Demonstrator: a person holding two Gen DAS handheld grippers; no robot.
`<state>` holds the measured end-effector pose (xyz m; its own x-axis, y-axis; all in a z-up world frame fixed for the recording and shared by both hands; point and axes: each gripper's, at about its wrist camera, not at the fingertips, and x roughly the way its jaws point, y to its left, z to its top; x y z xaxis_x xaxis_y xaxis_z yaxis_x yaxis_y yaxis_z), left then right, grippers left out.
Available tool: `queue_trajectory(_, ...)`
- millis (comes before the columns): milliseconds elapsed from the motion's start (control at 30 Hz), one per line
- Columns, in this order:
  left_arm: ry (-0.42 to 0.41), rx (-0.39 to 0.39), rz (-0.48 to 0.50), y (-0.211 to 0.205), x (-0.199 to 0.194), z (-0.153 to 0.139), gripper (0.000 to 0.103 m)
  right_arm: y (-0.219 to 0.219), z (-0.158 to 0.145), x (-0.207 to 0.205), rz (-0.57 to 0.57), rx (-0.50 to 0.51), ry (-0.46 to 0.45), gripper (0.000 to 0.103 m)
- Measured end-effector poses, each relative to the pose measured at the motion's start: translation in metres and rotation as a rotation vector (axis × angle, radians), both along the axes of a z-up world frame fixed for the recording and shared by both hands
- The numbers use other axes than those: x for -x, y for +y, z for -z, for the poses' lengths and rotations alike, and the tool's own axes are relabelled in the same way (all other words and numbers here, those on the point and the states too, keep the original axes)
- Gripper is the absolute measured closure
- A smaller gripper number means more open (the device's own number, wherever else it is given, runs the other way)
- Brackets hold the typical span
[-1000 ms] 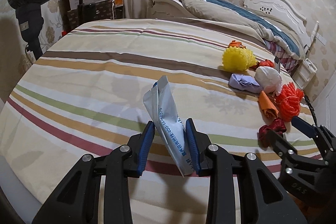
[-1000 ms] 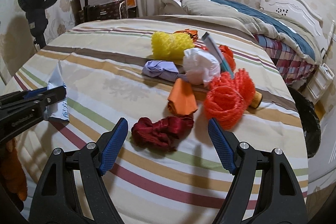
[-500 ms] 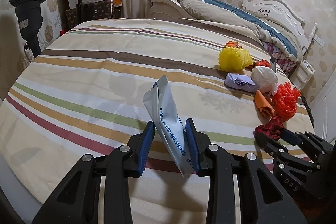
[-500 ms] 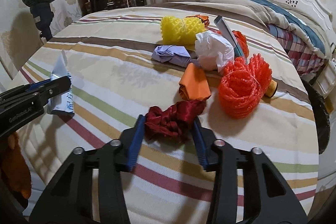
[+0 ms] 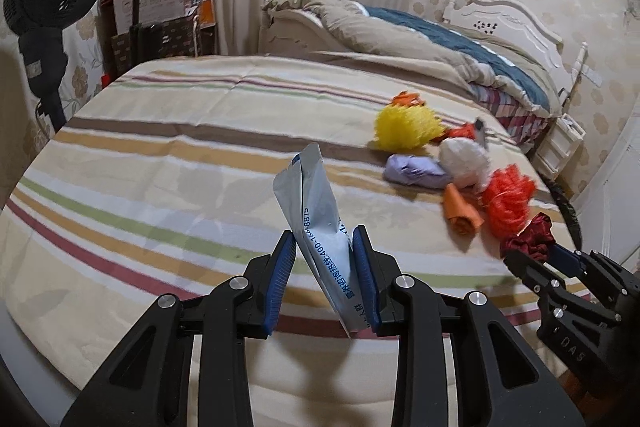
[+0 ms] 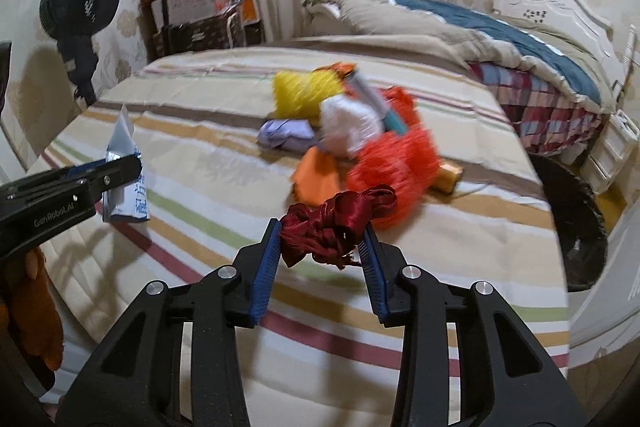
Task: Collect trash
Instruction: 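Grasp the dark red cloth with the right tool while the left tool holds the packet, then carry both items over the black bin and open both tools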
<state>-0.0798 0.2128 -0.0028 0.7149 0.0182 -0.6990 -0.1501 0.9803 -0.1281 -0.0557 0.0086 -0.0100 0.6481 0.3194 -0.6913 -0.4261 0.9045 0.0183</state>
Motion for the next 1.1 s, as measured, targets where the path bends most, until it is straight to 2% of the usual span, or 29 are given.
queue_trajectory(200, -0.039, 0.005, 0.064, -0.032, -0.01, -0.012, 0.07, -0.038, -0.019, -0.008, 0.096, -0.015, -0.058, 0.065)
queue_trajectory(467, -0.086, 0.016, 0.198, -0.098, -0.035, -0.024, 0.07, -0.106, -0.032, -0.028, 0.25, -0.018, -0.098, 0.065)
queue_trajectory(700, -0.097, 0.032, 0.315, -0.159, -0.071, -0.028, 0.07, -0.162, -0.032, -0.053, 0.372, -0.008, -0.124, 0.065)
queue_trajectory(933, -0.113, 0.007, 0.42, -0.223, -0.108, -0.026, 0.07, -0.223, -0.025, -0.092, 0.48, -0.01, -0.116, 0.065)
queue_trajectory(1100, -0.107, -0.011, 0.46, -0.257, -0.132, -0.021, 0.07, -0.248, -0.017, -0.111, 0.517, -0.001, -0.104, 0.065)
